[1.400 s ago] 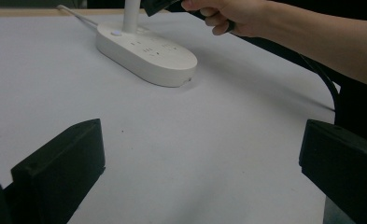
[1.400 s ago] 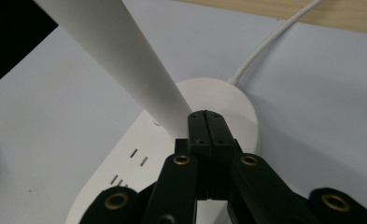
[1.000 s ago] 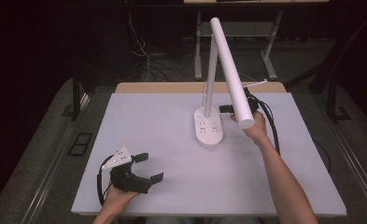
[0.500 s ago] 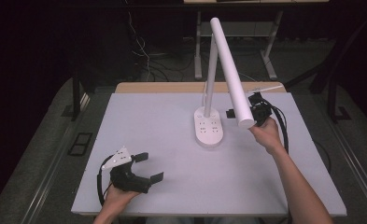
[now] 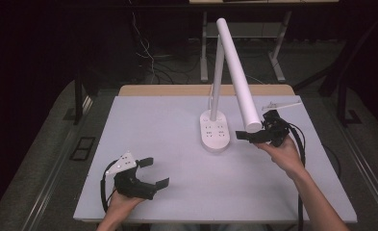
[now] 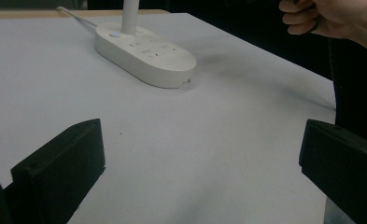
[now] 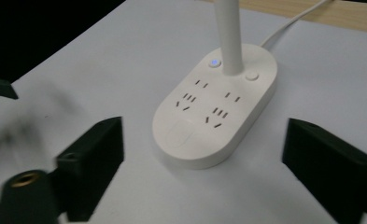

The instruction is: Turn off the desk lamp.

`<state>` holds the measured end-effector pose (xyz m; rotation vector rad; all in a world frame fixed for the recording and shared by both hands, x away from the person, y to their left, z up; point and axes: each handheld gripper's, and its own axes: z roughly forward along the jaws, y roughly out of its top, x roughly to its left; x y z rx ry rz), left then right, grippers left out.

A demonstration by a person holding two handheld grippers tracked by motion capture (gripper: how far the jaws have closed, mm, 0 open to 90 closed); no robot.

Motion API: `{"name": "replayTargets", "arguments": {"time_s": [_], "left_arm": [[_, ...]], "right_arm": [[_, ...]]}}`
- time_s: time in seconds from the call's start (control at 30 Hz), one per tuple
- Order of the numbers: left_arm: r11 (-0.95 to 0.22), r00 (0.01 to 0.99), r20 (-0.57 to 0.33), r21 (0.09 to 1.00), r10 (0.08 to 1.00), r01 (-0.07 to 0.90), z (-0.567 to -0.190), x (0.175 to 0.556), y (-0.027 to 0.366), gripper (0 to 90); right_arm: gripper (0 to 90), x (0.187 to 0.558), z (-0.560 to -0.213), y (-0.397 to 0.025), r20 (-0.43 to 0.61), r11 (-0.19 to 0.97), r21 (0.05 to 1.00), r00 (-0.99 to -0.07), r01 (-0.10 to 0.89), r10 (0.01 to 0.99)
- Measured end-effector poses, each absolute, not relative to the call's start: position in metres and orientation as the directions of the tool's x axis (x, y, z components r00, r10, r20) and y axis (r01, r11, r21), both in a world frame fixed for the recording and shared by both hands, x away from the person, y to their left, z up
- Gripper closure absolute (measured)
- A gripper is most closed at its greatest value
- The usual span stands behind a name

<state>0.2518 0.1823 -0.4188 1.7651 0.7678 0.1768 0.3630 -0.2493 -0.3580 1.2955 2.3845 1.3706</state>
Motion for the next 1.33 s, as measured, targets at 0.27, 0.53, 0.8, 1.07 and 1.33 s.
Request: {"name": "replayTargets", "arguments": {"time_s": [0.27,0.53,0.8,1.07,1.33], "left_arm": [[-0.142,0.775,-0.257,0.903,0.577,0.405,-0.419,0.252,0.182,0.0],[-0.147,0.776,-0.255,0.902,0.577,0.406,-0.419,0.252,0.181,0.0],[-0.149,0.775,-0.254,0.901,0.579,0.407,-0.419,0.252,0.181,0.0],[-0.148,0.773,-0.254,0.901,0.581,0.407,-0.419,0.252,0.182,0.0],[-0.153,0.774,-0.251,0.901,0.581,0.407,-0.419,0.253,0.18,0.0]], "right_arm": [[0.6,0.332,-0.367,-0.26,0.308,0.213,0.767,-0.639,0.605,0.705],[0.6,0.306,-0.38,-0.275,0.32,0.186,0.77,-0.621,0.611,0.715],[0.6,0.28,-0.392,-0.28,0.312,0.176,0.786,-0.625,0.593,0.715],[0.7,0.257,-0.407,-0.279,0.292,0.161,0.79,-0.594,0.592,0.75],[0.7,0.24,-0.417,-0.283,0.279,0.157,0.803,-0.596,0.574,0.753]]}}
